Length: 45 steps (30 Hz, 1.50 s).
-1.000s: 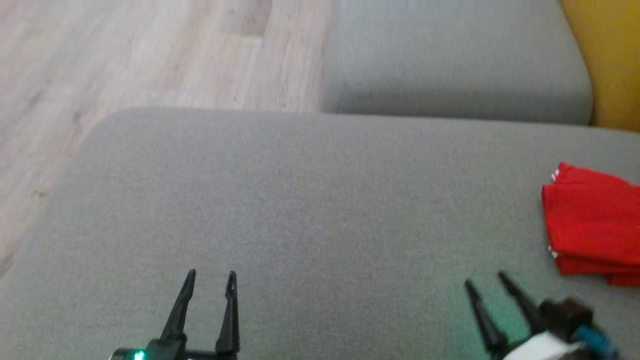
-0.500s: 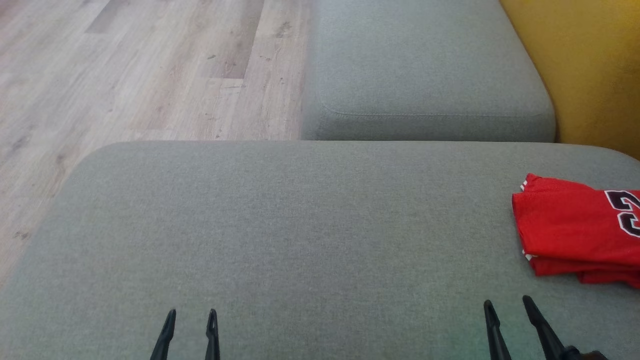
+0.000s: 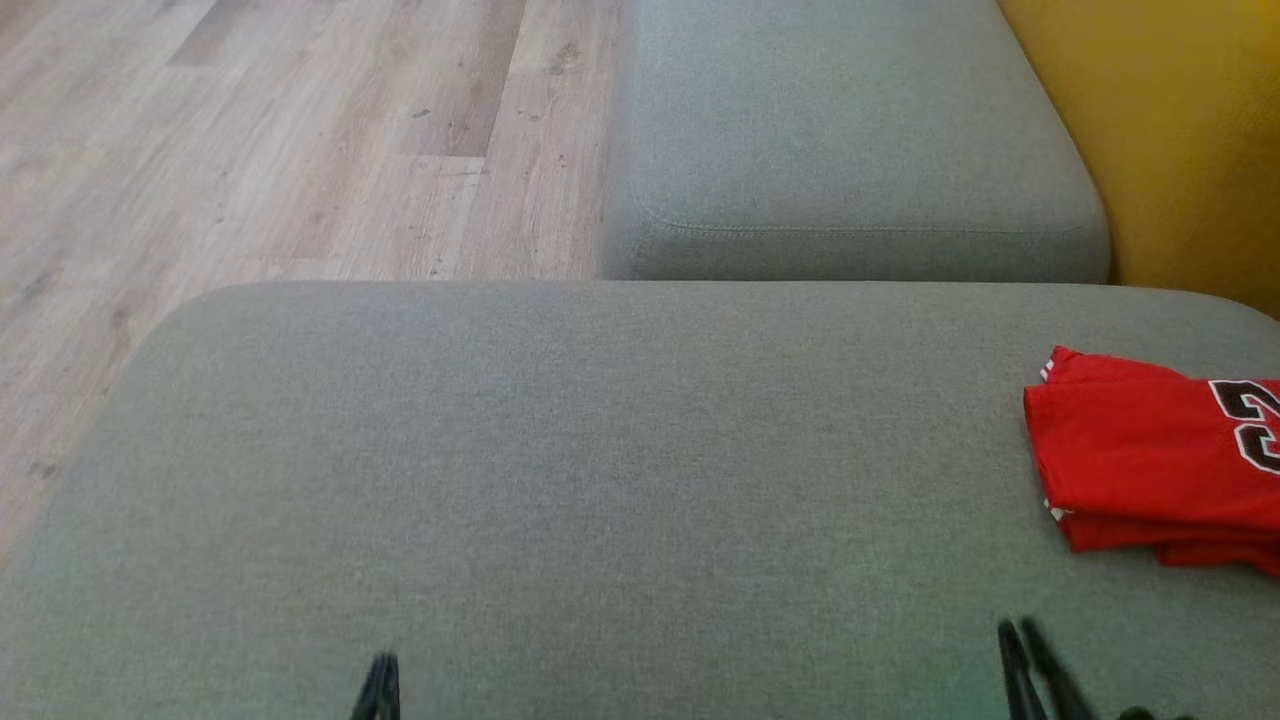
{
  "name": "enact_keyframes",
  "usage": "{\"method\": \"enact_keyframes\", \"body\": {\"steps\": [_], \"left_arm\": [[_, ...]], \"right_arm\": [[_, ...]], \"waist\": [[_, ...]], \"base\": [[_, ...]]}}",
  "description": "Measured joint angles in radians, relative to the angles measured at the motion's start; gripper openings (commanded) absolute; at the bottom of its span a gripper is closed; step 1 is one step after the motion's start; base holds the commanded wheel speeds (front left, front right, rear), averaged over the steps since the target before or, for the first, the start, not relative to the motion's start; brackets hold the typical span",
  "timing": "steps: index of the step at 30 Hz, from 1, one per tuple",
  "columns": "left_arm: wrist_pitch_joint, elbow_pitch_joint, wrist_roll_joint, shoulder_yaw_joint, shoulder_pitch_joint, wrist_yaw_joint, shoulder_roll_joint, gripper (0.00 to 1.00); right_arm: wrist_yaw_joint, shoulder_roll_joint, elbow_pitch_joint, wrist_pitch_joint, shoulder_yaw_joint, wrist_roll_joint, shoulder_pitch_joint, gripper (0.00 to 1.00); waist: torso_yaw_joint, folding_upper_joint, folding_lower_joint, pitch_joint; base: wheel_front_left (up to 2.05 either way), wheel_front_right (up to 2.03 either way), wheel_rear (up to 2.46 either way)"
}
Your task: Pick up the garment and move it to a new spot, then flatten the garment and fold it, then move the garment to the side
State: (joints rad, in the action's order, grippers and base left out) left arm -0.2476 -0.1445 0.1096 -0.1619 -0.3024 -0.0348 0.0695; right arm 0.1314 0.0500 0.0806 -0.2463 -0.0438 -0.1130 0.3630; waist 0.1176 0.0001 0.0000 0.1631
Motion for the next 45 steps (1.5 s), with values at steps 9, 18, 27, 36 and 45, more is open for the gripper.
{"method": "enact_keyframes", "body": {"steps": [9,18,27,36,45], "left_arm": [[0.019,-0.047,0.079,0.002,-0.021,0.003,0.0,0.0],[0.046,-0.055,0.2,0.017,0.006,0.017,0.0,0.0],[0.07,-0.062,0.295,0.034,0.033,0.027,-0.001,0.0],[0.093,-0.066,0.403,0.048,0.06,0.042,-0.001,0.0],[0.116,-0.072,0.511,0.067,0.083,0.053,-0.002,0.0]], "right_arm": [[0.0,-0.003,0.051,0.011,-0.004,-0.078,0.002,0.0],[0.0,-0.003,0.063,0.039,0.002,-0.204,-0.011,0.0],[0.0,-0.002,0.071,0.057,0.011,-0.302,-0.051,0.0],[0.0,-0.002,0.082,0.08,0.02,-0.412,-0.081,0.0],[0.0,-0.002,0.095,0.102,0.029,-0.521,-0.107,0.0]], "waist": [[-0.007,0.0,0.0,-0.01],[-0.016,0.0,0.0001,-0.023],[-0.024,0.0,0.0001,-0.034],[-0.032,0.0,0.0001,-0.045],[-0.04,0.0,0.0001,-0.057]], "base": [[0.0,0.0,0.0],[0.0,0.0,0.0],[0.0,0.0,0.0],[0.0,0.0,0.0],[0.0,0.0,0.0]]}}
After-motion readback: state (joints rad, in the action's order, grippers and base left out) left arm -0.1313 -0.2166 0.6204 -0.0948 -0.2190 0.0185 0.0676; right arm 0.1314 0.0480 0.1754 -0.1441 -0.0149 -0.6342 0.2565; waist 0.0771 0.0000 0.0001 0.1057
